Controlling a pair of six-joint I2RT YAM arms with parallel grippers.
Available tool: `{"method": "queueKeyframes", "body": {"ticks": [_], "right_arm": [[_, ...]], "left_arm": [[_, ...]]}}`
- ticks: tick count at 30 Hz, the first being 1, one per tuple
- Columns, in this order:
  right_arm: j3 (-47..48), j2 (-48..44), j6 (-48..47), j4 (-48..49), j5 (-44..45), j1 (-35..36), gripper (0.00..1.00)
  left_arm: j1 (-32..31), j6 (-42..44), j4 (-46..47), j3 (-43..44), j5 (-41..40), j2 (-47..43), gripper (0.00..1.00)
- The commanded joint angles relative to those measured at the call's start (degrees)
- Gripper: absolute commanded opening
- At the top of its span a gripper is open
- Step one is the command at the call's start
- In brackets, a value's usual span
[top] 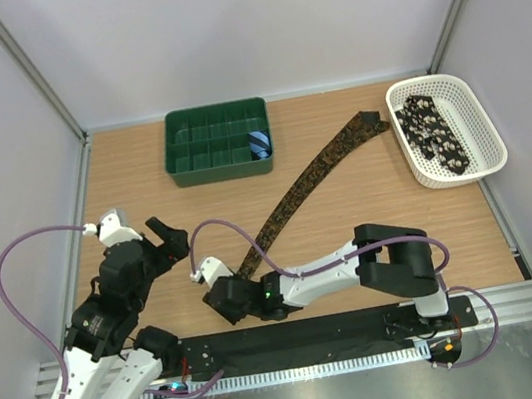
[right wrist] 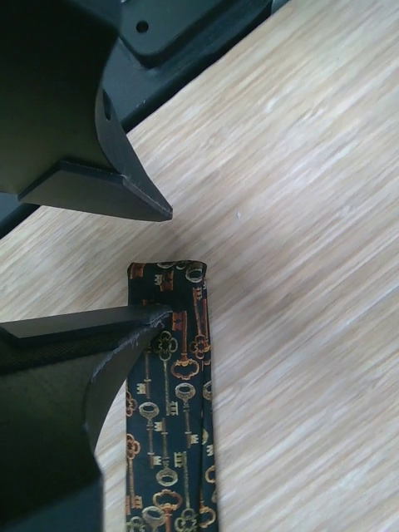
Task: Roll the ties
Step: Roll the tie
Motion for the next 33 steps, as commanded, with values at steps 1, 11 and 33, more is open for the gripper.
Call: {"method": "queueKeyframes", "body": {"ticks": [1, 11, 33], "right_arm": [[3.36, -2.30, -1.41, -5.38, 4.36, 0.39, 0.52], [8.29, -0.55, -3.52, -12.69, 7.72, 1.27, 0.53], [11.46, 7.19, -2.64, -17.26, 4.12, 0.49, 0.30]], "left_arm": [[0.19, 0.93, 0.01, 0.37, -0.17, 0.09, 0.90], [0.28, 1.45, 0.45, 0.19, -0.26, -0.52, 0.89], [0.19, 1.72, 0.97, -0.25, 0.97, -0.96, 0.85]]}}
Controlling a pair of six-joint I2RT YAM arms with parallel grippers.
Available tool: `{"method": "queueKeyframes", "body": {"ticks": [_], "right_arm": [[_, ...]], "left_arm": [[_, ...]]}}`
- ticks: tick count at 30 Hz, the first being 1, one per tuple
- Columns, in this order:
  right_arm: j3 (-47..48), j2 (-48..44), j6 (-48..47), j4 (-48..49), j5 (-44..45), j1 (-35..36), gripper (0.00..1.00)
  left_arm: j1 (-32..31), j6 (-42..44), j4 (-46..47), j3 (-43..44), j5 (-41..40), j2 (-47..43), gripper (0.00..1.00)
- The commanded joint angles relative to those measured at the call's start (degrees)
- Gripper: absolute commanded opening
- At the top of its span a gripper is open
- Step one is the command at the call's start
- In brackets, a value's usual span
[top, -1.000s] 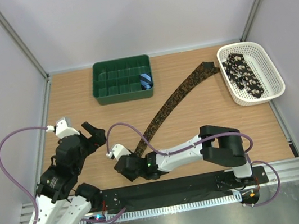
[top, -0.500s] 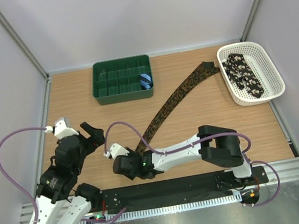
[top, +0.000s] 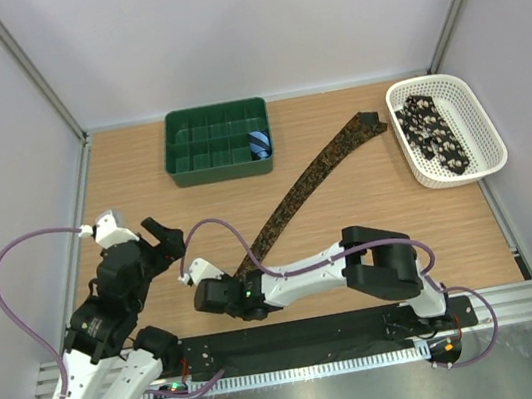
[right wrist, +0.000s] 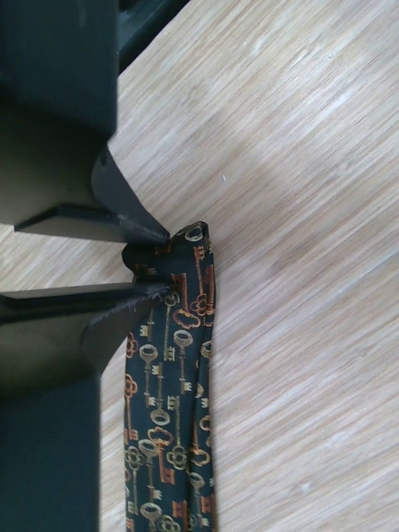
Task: Roll the ties
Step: Roll the tie
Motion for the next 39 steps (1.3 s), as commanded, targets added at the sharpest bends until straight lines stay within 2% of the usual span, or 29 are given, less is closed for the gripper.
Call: {"method": "queueKeyframes", "body": {"ticks": [1, 5, 8, 16, 19, 22, 29, 35, 39], "right_arm": [[-0.39, 1.53, 0.48, -1.94, -0.63, -0.45, 0.28], [-0.74, 0.57, 0.40, -1.94, -0.54, -1.16, 0.19], [-2.66, -2.67, 0.66, 1.03, -4.83, -2.56, 0.13], [-15.85, -13.31, 9.00, 18.17, -31.09, -11.88, 0.12], [-19.45, -14.90, 11.72, 23.62, -36.90, -15.29, 0.12], [-23.67, -15.87, 16.90, 33.26, -46.47, -18.98, 0.12], [-32.98, -15.17, 29.21, 50.85, -58.10, -27.16, 0.13], [-35.54, -13.50, 34.40, 57.28, -62.93, -31.13, 0.12], [-36.16, -12.18, 36.26, 58.88, -64.52, -33.58, 0.11]], "left_arm": [[-0.10, 1.17, 0.76, -0.20, 1.98, -0.44, 0.85], [-0.10, 1.26, 1.02, -0.46, 2.51, 0.00, 0.85], [-0.18, 1.78, 1.98, -0.91, 4.35, 1.57, 0.84], [-0.18, 2.66, 3.83, -1.69, 8.82, 4.66, 0.85], [-0.18, 2.49, 6.90, -4.49, 12.95, 3.70, 0.85], [-0.27, -0.14, 12.87, -10.64, 20.68, 2.03, 0.86], [-0.53, -0.86, 26.57, -20.50, 24.04, -0.08, 0.85], [-3.60, 6.61, 38.96, -27.61, 26.41, 0.79, 0.83], [-7.65, 9.86, 43.19, -30.26, 23.79, 1.93, 0.83]]}}
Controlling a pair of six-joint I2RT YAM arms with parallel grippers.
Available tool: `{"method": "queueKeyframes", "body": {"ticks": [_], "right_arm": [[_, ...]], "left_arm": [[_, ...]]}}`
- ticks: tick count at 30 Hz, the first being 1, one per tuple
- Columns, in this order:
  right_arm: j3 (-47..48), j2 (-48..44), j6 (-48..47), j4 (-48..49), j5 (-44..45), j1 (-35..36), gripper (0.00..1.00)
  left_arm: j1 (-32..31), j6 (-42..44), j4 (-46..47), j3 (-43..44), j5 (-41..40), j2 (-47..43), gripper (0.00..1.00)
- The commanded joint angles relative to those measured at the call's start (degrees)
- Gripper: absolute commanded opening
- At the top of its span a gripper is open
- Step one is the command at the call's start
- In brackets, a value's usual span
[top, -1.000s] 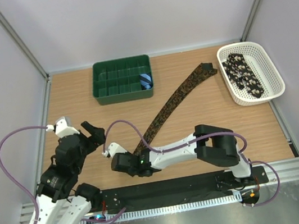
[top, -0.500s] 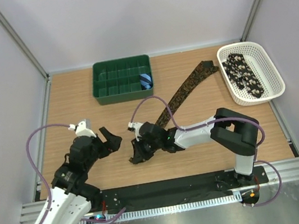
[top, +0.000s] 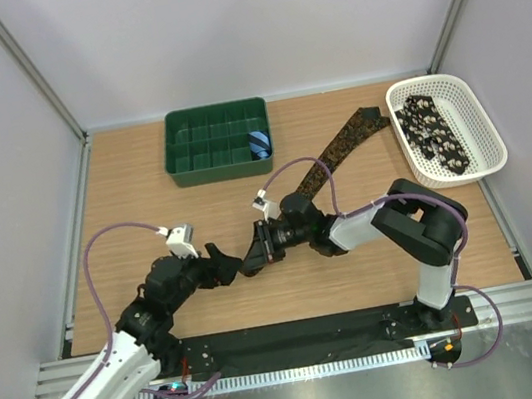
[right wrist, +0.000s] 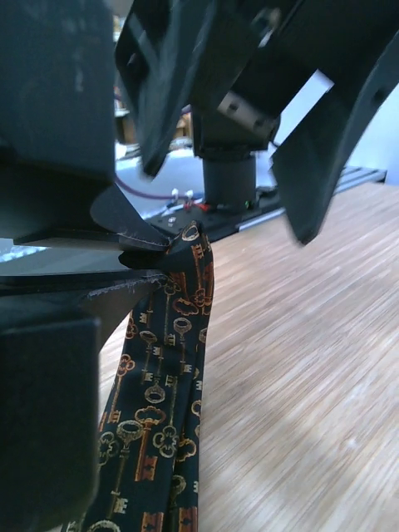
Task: Roll the ties
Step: Roll the tie
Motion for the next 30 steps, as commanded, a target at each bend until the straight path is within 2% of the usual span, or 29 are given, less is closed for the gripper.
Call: {"method": "queueKeyframes", "body": {"ticks": [1, 6, 10, 17, 30], "right_arm": [[-0.64, 1.65, 3.21, 6.42, -3.98, -1.42, 0.11], [-1.08, 3.50, 2.33, 6.07, -5.30, -2.82, 0.11], [-1.52, 3.86, 0.93, 4.58, -5.39, -3.79, 0.10], [1.20, 2.28, -8.12, -11.50, -0.38, -4.14, 0.09], [3.92, 1.92, -12.61, -17.57, 1.91, -4.06, 0.08]], "left_arm": [[-3.54, 5.39, 10.35, -0.84, -0.92, 1.52, 0.83], [-5.66, 11.18, 11.06, 0.39, -3.56, 5.56, 0.83], [-7.06, 13.39, 12.29, 1.26, -2.33, 9.34, 0.83], [-9.88, 14.89, 12.55, 2.59, -2.77, 14.08, 0.82], [-14.19, 18.14, 9.13, 9.61, -5.76, 25.86, 0.78]]}}
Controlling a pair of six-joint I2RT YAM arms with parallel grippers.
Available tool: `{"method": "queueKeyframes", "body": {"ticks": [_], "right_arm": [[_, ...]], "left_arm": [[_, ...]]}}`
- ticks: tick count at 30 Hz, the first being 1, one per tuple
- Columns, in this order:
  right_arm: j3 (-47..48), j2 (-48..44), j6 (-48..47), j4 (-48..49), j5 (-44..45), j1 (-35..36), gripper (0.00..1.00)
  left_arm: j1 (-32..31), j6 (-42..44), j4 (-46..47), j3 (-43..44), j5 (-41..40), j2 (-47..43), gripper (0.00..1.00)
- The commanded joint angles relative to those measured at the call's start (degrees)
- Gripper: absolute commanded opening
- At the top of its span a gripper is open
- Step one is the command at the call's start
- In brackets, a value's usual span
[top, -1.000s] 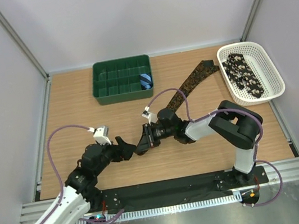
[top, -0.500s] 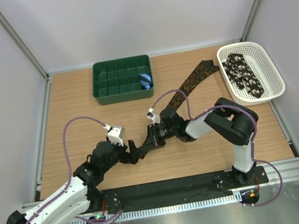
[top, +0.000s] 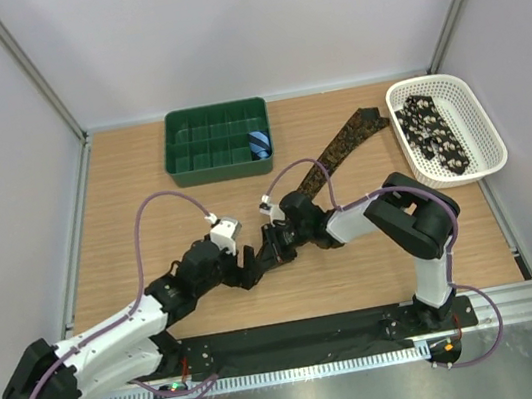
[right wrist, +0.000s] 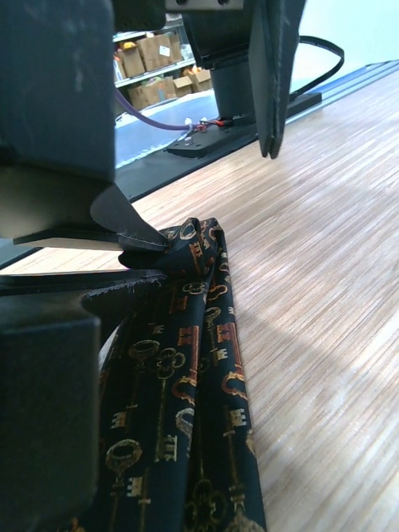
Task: Roll the ties
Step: Roll the tie
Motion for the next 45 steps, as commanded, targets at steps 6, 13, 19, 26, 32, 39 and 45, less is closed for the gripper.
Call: {"method": "queueKeyframes", "body": {"ticks": [6, 13, 19, 26, 32, 39, 45], "right_arm": [[3.87, -1.90, -5.56, -7.75, 3.33, -0.25, 0.13], [5.37, -1.11, -7.15, -10.83, 3.51, -0.25, 0.11], [5.54, -0.58, -7.76, -11.63, 3.16, -0.78, 0.11], [5.19, -0.93, -7.67, -11.54, 2.98, -1.05, 0.12], [5.37, -0.85, -8.11, -12.42, 2.01, -1.75, 0.12], [5.45, -1.02, -9.17, -14.17, 1.75, -2.27, 0.17], [4.58, -3.22, -9.52, -14.70, 2.72, -3.15, 0.34]], "left_arm": [[-2.17, 2.66, 0.19, 5.49, -2.61, 7.20, 0.74], [-2.26, 2.41, -2.97, 8.13, -1.91, 12.74, 0.66], [-2.26, 2.57, -3.42, 10.15, -1.65, 17.14, 0.61], [-2.35, 3.46, -3.24, 11.73, 0.20, 21.36, 0.59], [-3.31, 3.63, -3.24, 12.53, 0.20, 23.99, 0.59], [-4.37, 4.07, -3.33, 14.28, -0.86, 28.39, 0.43], [-5.86, 3.46, -3.50, 14.02, -2.35, 28.66, 0.42]]}}
